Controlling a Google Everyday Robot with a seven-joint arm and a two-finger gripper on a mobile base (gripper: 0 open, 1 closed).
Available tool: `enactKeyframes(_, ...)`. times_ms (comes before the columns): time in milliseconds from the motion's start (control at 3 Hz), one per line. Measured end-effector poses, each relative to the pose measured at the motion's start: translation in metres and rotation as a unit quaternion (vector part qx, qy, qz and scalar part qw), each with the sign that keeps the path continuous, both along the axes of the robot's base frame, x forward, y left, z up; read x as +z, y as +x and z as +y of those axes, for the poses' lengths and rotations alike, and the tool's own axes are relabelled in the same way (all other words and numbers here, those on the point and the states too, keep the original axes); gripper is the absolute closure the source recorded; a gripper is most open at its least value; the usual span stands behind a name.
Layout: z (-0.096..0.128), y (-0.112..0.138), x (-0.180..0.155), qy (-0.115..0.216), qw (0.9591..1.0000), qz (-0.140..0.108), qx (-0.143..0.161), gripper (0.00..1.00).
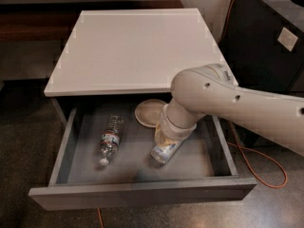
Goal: Pick water bottle from top drawer and place on counter
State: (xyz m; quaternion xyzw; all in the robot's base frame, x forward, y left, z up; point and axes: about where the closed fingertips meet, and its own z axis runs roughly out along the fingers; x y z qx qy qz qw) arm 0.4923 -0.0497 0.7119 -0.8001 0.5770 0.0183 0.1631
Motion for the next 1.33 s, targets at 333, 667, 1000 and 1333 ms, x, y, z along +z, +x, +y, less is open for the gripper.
enactKeyframes(333,0.023,0.027,0.007,-0.014,0.9988,-0.008,0.047,0.81)
enactKeyframes(667,0.059,0.036,0.005,-0.046,0.9902,-0.014,0.131,0.51)
enactKeyframes(1000,0.092,0.034,0.003,-0.075,0.9734,-0.019,0.216,0.20)
enactKeyframes(1333,0.122,0.032,0.004,-0.087,0.9505,-0.022,0.298,0.00)
